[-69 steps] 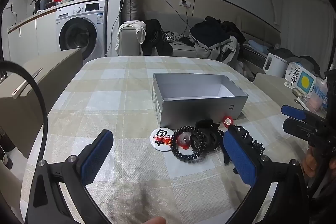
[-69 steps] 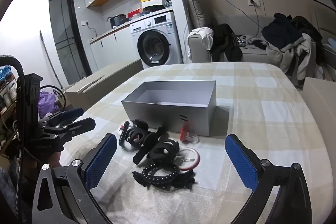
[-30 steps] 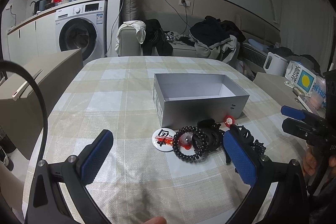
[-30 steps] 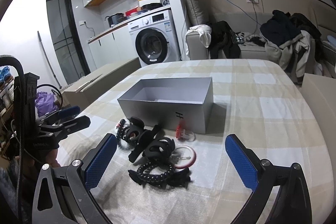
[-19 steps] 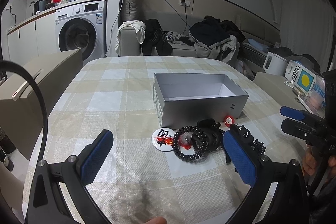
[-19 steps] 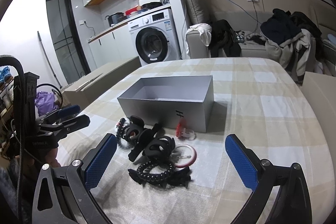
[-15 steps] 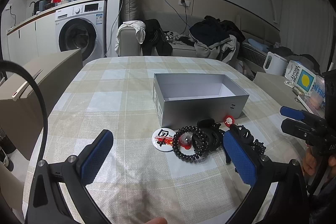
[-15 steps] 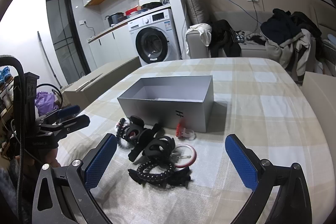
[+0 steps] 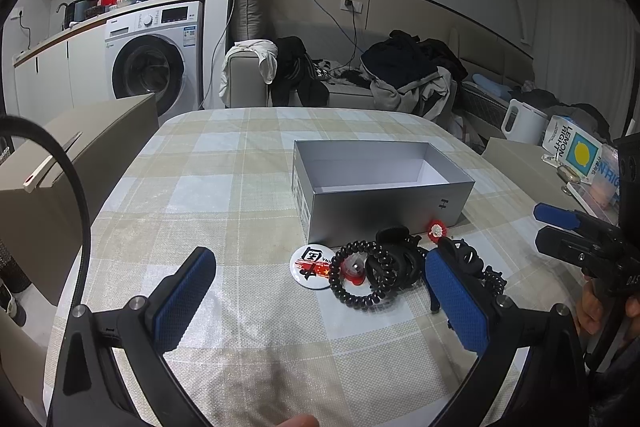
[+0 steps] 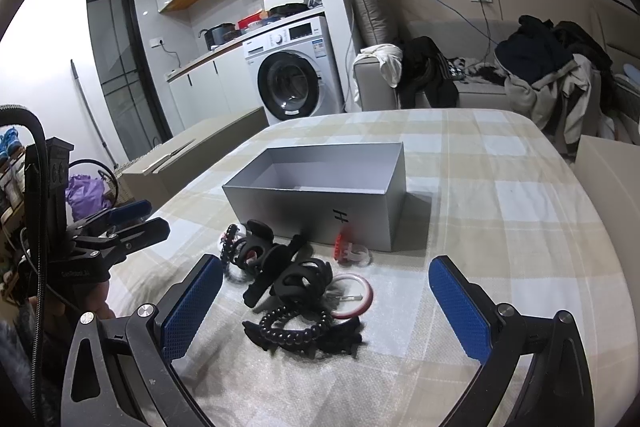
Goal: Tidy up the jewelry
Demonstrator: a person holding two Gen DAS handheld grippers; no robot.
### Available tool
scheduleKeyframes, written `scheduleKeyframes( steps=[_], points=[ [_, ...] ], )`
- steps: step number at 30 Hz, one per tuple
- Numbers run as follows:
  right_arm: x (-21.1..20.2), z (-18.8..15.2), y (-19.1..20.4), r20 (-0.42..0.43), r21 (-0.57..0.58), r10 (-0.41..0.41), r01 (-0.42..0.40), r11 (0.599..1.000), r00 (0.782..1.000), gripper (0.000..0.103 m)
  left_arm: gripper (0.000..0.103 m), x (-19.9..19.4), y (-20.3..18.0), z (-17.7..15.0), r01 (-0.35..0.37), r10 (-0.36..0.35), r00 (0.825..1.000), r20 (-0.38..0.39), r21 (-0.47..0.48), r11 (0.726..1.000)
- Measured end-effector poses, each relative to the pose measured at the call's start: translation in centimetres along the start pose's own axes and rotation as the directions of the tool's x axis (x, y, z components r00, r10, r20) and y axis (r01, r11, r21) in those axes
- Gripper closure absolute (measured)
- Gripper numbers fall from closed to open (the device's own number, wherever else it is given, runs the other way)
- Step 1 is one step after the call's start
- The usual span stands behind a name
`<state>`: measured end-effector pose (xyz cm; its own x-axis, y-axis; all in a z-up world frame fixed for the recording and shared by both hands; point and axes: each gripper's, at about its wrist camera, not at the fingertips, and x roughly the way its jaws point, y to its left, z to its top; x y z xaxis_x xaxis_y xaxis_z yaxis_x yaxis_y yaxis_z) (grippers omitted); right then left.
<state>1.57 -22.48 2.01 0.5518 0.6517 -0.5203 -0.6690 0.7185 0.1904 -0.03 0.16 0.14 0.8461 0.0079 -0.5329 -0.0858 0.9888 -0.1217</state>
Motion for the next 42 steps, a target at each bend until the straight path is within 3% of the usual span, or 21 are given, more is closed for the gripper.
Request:
scheduleKeyframes(
  steps=[17,37,42],
  points=[
    [0.2,0.1,-0.4,-0.035,0.021,-0.017,0.018,1.000,0.999,0.000,0.001,0.4,-0.3,0.0,-0.019,0.019,1.000,-0.017,0.016,1.000],
    [1.7,0.2,-0.6,-0.128,0.065,0.049,-0.041,0.997,0.991,0.000,0.001,0.8,-0.2,-0.2,-0.033,0.034,0.998,-0.050,0.014,0.999],
    [2.3,-0.8,-0.6,-0.206,0.081,0.055,-0.039,0.996,0.977,0.013,0.001,1.3,0.1,-0.4,-0.025,0.026,0.997,-0.079,0.014,1.000]
  ],
)
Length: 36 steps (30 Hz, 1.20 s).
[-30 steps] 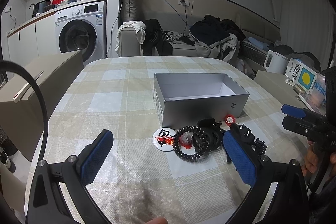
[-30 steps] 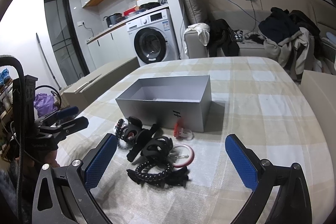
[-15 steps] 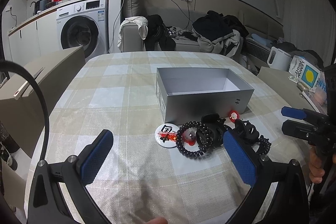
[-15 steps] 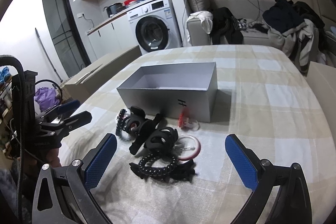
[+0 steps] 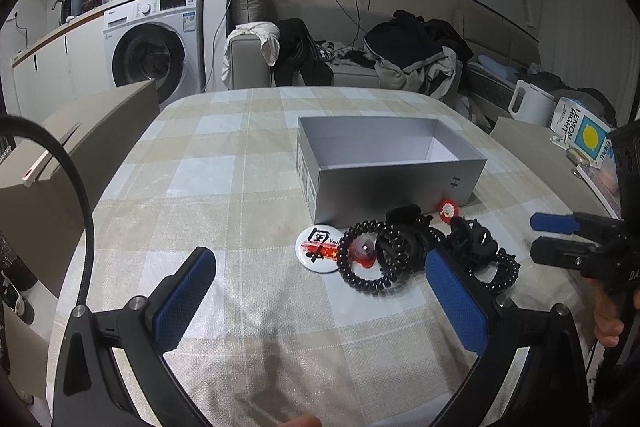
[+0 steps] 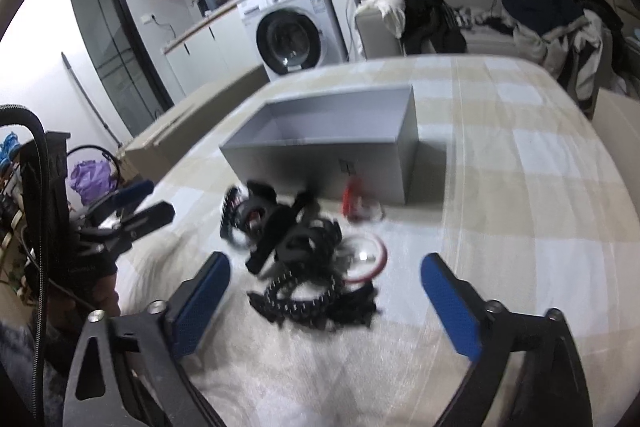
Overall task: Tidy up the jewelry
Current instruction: 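Grasp the black coiled hair tie with the left tool while the right tool grasps a black claw clip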
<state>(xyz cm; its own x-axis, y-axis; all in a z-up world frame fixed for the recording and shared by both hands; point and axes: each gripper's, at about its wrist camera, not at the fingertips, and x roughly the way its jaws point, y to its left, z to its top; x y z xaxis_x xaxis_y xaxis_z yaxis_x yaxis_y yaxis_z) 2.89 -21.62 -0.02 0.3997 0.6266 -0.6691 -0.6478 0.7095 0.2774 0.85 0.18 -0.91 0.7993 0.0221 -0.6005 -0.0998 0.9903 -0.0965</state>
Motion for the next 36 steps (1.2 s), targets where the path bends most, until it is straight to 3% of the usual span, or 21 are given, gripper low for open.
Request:
scheduleKeyframes(
  steps=[4,10,15,19,24,29,31,36],
  points=[
    [0.3,-0.5,0.3,-0.048,-0.018,0.015,-0.016,1.000,0.999,0.014,0.001,0.8,0.1,-0.2,-0.020,0.020,0.999,-0.044,0.003,1.000],
    [1.3,-1.0,1.5,-0.084,-0.072,0.006,-0.012,0.997,0.996,0.028,0.001,1.0,-0.5,-0.6,-0.007,0.008,0.998,-0.070,0.027,1.000],
    [2.0,-0.1,1.6,-0.063,-0.045,0.034,-0.037,0.998,0.997,0.028,0.001,1.1,-1.0,-0.6,-0.006,0.010,0.997,-0.081,0.048,0.999],
    [3.0,0.7,1.3,-0.063,-0.007,0.028,-0.029,1.000,0.998,0.036,0.001,1.5,-1.0,-0.7,0.007,0.000,0.995,-0.104,0.061,0.998],
    [4.0,1.2,0.9,-0.079,0.021,0.057,-0.056,0.998,0.995,0.040,0.001,2.0,-0.7,-0.4,0.064,-0.058,0.990,-0.131,0.044,0.997],
    [4.6,1.6,1.5,-0.101,-0.027,0.034,-0.037,0.999,0.994,0.043,0.009,2.5,-1.0,0.2,0.079,-0.070,0.989,-0.127,0.062,0.995],
    [4.9,1.6,1.4,-0.113,-0.020,0.038,-0.041,0.999,0.993,0.050,0.010,2.8,-1.1,0.4,0.097,-0.087,0.986,-0.143,0.064,0.993],
    [3.8,1.3,1.3,-0.074,-0.016,0.053,-0.054,0.998,0.996,0.054,0.021,3.3,-1.4,0.7,0.137,-0.126,0.979,-0.159,0.059,0.989]
  ],
)
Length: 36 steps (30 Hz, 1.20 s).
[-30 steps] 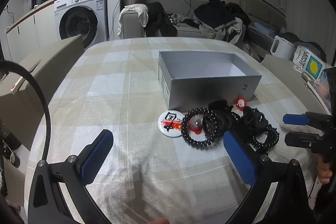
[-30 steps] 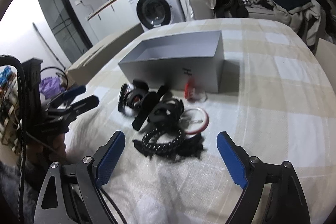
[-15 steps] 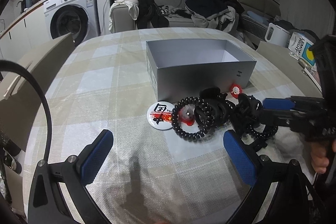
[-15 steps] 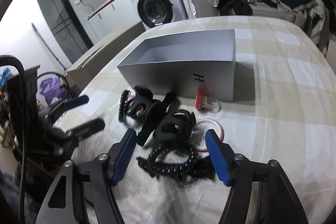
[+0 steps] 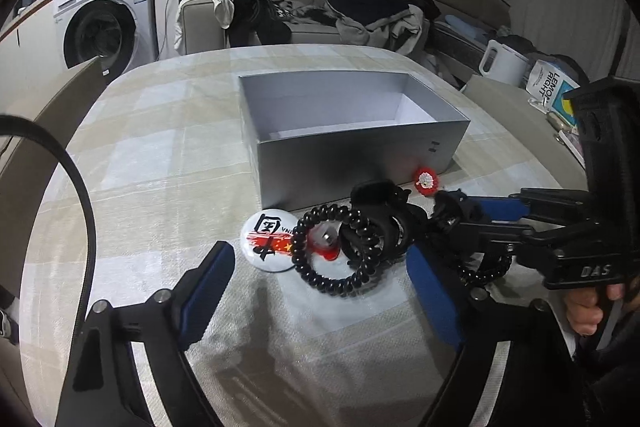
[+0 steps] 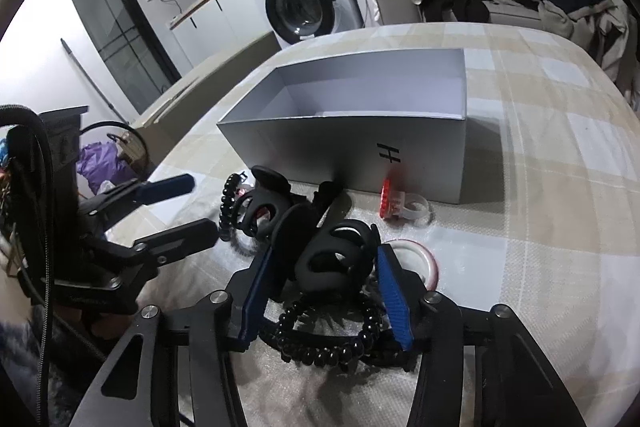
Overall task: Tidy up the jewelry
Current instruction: 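Grasp the black coiled hair tie with the left tool while the right tool grasps a black claw clip, then carry both held items over the grey box and open both tools inside it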
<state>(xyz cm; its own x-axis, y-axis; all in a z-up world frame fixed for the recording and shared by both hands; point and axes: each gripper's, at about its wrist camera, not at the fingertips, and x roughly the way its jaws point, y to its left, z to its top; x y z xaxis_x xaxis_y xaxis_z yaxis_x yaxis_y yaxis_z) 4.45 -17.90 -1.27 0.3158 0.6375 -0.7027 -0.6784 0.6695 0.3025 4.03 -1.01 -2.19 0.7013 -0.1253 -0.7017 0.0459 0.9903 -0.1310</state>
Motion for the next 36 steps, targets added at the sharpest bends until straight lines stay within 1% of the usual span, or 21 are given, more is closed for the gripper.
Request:
scheduleKeyframes(
  steps=[2,4,5,6,8,10,12,15,16,17,19,23,26,32,36],
  points=[
    [-0.8,-0.2,-0.1,0.026,0.005,0.000,0.000,1.000,1.000,0.054,0.033,0.2,-0.1,0.1,0.006,-0.006,1.000,-0.009,0.006,1.000],
    [-1.6,-0.3,-0.4,0.051,0.012,-0.011,0.011,1.000,0.999,0.054,0.038,0.3,-0.2,0.1,0.030,-0.030,0.999,-0.018,0.002,1.000],
    [-1.8,-0.2,-0.6,0.059,0.016,-0.013,0.012,1.000,0.998,0.054,0.044,0.3,-0.2,0.1,0.041,-0.041,0.999,-0.017,0.001,0.999],
    [-2.1,-0.2,-0.9,0.069,0.023,-0.014,0.012,1.000,0.998,0.054,0.047,0.3,-0.2,0.2,0.048,-0.047,0.999,-0.018,0.002,0.999],
    [-2.6,-0.2,-1.3,0.086,0.034,-0.016,0.013,0.999,0.996,0.054,0.057,0.4,-0.4,0.1,0.064,-0.064,0.998,-0.023,0.004,0.998],
    [-2.8,-0.1,-1.3,0.090,0.041,-0.020,0.016,0.999,0.996,0.054,0.061,0.6,-0.5,0.0,0.057,-0.057,0.998,-0.035,0.011,0.998],
    [-2.9,0.0,-1.4,0.094,0.047,-0.017,0.013,0.999,0.995,0.054,0.063,0.7,-0.6,-0.1,0.067,-0.066,0.997,-0.041,0.011,0.998],
    [-2.8,0.1,-1.5,0.094,0.048,-0.011,0.007,0.999,0.995,0.054,0.081,0.6,-0.8,0.0,0.090,-0.090,0.995,-0.040,0.006,0.996],
    [-2.8,0.1,-1.5,0.091,0.048,-0.010,0.006,0.999,0.996,0.054,0.090,0.5,-0.8,0.1,0.096,-0.096,0.995,-0.041,0.004,0.995],
    [-2.8,0.1,-1.4,0.092,0.048,-0.010,0.006,0.999,0.996,0.054,0.095,0.4,-0.9,0.1,0.100,-0.100,0.994,-0.041,0.003,0.995],
    [-3.0,0.0,-1.3,0.092,0.046,-0.008,0.004,0.999,0.996,0.054,0.098,-0.1,-1.0,0.1,0.096,-0.096,0.995,-0.024,0.008,0.995],
    [-3.2,0.0,-1.4,0.099,0.050,-0.001,-0.004,0.999,0.995,0.054,0.098,-1.1,-0.8,0.0,0.115,-0.115,0.993,0.011,0.004,0.993],
    [-3.6,0.2,-1.5,0.121,0.057,0.007,-0.014,0.998,0.993,0.054,0.098,-2.3,-0.6,0.1,0.130,-0.130,0.990,0.050,-0.008,0.991],
    [-4.7,1.8,-1.7,0.186,0.077,0.025,-0.040,0.996,0.982,0.054,0.098,-3.6,-0.2,1.8,0.131,-0.126,0.985,0.117,-0.031,0.991],
    [-4.9,3.7,-2.1,0.215,0.103,0.003,-0.025,0.994,0.977,0.054,0.098,-3.7,0.1,3.5,0.120,-0.113,0.980,0.163,-0.033,0.992]
  ],
)
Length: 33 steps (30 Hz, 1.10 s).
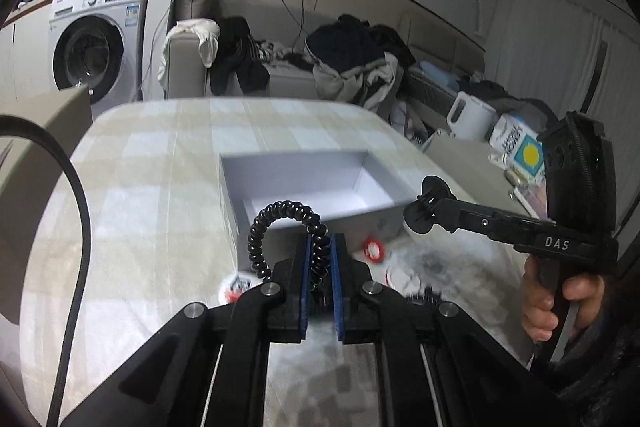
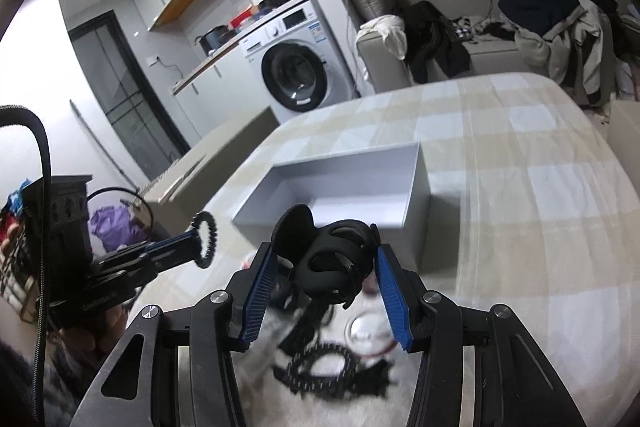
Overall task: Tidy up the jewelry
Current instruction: 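Carry both held items over the grey box and open both tools inside it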
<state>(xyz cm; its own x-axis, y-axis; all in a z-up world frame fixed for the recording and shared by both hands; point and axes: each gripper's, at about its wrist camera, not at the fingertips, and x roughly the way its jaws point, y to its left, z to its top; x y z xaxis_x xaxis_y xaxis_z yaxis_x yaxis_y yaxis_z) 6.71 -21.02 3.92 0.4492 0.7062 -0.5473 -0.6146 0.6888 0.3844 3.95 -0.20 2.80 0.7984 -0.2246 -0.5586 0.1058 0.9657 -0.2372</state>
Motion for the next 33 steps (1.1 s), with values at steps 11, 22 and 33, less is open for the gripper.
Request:
scheduleKeyframes(
  steps=[11,22,33],
  points=[
    [4.8,3.4,-0.6,-0.087,0.006,-0.073,0.074,0.997,0.994,0.054,0.098,4.6,1.6,2.1,-0.008,0.008,1.000,-0.014,-0.026,1.000],
    [8.0,3.4,-0.4,-0.127,-0.044,-0.096,0.091,0.995,0.987,0.053,0.098,6.9,1.7,2.1,0.000,-0.003,0.996,-0.085,-0.034,0.999],
    [8.7,3.5,0.3,-0.145,-0.067,-0.079,0.069,0.995,0.986,0.050,0.097,6.7,1.7,1.7,-0.004,0.000,0.995,-0.100,-0.044,0.999]
  ],
)
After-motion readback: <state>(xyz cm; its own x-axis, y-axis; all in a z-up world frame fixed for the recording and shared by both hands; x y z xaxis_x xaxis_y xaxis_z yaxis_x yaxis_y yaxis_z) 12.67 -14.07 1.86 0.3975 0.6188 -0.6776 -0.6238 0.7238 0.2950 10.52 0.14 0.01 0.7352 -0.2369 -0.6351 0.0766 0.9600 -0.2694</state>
